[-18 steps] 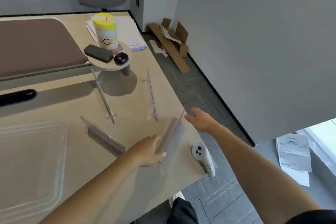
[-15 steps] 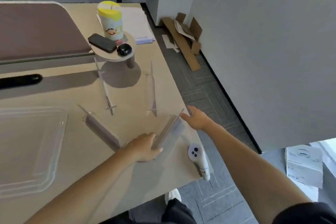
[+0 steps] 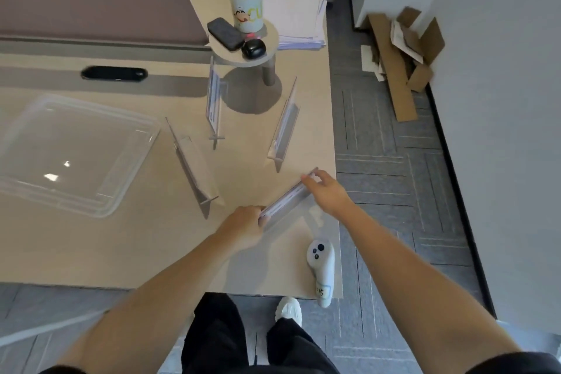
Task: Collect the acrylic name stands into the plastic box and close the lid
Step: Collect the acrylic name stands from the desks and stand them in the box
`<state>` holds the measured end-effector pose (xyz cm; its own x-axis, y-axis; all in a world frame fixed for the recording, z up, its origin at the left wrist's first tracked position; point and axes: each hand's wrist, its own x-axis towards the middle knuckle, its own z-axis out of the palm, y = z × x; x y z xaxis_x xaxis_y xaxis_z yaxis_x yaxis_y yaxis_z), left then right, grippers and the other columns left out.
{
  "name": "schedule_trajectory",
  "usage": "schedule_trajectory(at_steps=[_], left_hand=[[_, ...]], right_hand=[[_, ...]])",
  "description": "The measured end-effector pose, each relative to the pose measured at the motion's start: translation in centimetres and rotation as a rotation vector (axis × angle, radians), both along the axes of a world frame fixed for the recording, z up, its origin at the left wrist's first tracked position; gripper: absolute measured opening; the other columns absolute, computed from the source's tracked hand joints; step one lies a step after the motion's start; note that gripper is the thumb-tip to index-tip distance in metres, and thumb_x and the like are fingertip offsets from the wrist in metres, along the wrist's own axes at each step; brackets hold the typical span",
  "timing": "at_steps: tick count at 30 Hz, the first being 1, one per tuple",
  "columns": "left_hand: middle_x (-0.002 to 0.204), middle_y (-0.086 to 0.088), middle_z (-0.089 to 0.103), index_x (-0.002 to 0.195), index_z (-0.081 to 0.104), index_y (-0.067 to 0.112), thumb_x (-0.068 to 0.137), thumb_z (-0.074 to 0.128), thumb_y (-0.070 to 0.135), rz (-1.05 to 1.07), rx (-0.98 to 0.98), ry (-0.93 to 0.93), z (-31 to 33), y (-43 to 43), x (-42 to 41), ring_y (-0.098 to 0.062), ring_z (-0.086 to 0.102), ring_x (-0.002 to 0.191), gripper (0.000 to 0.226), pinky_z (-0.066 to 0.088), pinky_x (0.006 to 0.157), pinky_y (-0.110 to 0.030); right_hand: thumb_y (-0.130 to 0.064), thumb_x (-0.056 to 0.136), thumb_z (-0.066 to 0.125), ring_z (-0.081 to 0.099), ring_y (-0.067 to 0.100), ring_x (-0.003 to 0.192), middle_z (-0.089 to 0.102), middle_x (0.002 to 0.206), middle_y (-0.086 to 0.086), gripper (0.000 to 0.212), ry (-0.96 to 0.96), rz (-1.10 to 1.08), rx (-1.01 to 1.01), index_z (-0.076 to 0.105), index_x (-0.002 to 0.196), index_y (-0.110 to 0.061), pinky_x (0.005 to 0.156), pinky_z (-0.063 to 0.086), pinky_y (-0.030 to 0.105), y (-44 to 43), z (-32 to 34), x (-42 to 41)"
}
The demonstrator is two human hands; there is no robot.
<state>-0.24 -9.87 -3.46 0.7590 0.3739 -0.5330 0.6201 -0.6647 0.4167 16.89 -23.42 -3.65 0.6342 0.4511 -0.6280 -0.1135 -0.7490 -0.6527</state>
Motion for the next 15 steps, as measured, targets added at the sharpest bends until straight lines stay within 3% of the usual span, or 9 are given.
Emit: schedule_trajectory(at_steps=[4,7,9,12,15], left_hand=[[0.065,0.0,0.045,0.079,0.042,0.016,0.099,0.038,0.028,0.028,0.001,-0.056,2.1,-0.4,-0.6,-0.029,0.049,0.069,0.024,0.027,0.051,-0.03],[0.08,-0.012,0.061,0.093,0.058,0.01,0.098,0.037,0.032,0.08,-0.048,-0.114,4.1,0.1,-0.9,-0.03,0.059,0.073,0.03,0.036,0.057,-0.03],[0.085,-0.011,0.064,0.104,0.06,0.011,0.099,0.036,0.038,0.117,-0.08,-0.146,5.5,0.6,-1.3,-0.025,0.065,0.074,0.036,0.045,0.063,-0.032],[0.095,-0.011,0.067,0.113,0.058,0.019,0.098,0.034,0.047,0.182,-0.149,-0.182,7.9,1.3,-2.5,-0.019,0.072,0.073,0.04,0.056,0.077,-0.044],[0.107,-0.013,0.067,0.114,0.056,0.021,0.099,0.038,0.044,0.235,-0.217,-0.221,10.1,2.3,-4.4,-0.013,0.073,0.071,0.033,0.058,0.081,-0.046]], right_hand=[[-0.07,0.086,0.052,0.044,0.031,0.131,0.04,0.15,0.009,0.071,-0.031,-0.056,0.118,0.035,0.147,-0.038,0.1,0.041,0.04,-0.1,1.4,-0.1],[-0.066,0.084,0.06,0.046,0.033,0.127,0.039,0.143,0.005,0.074,0.064,-0.156,0.246,0.031,0.148,-0.043,0.103,0.045,0.054,1.2,4.1,-0.8],[-0.06,0.084,0.066,0.046,0.031,0.121,0.035,0.133,-0.004,0.075,0.134,-0.188,0.346,0.028,0.147,-0.047,0.098,0.046,0.062,2.3,6.2,-1.5],[-0.055,0.078,0.073,0.051,0.03,0.115,0.037,0.134,0.0,0.082,0.122,-0.188,0.42,0.028,0.146,-0.046,0.087,0.051,0.052,4.6,8.9,-2.7],[-0.067,0.057,0.073,0.056,0.029,0.109,0.041,0.133,0.006,0.095,0.033,-0.133,0.414,0.033,0.141,-0.047,0.083,0.053,0.046,7.6,11.1,-4.2]])
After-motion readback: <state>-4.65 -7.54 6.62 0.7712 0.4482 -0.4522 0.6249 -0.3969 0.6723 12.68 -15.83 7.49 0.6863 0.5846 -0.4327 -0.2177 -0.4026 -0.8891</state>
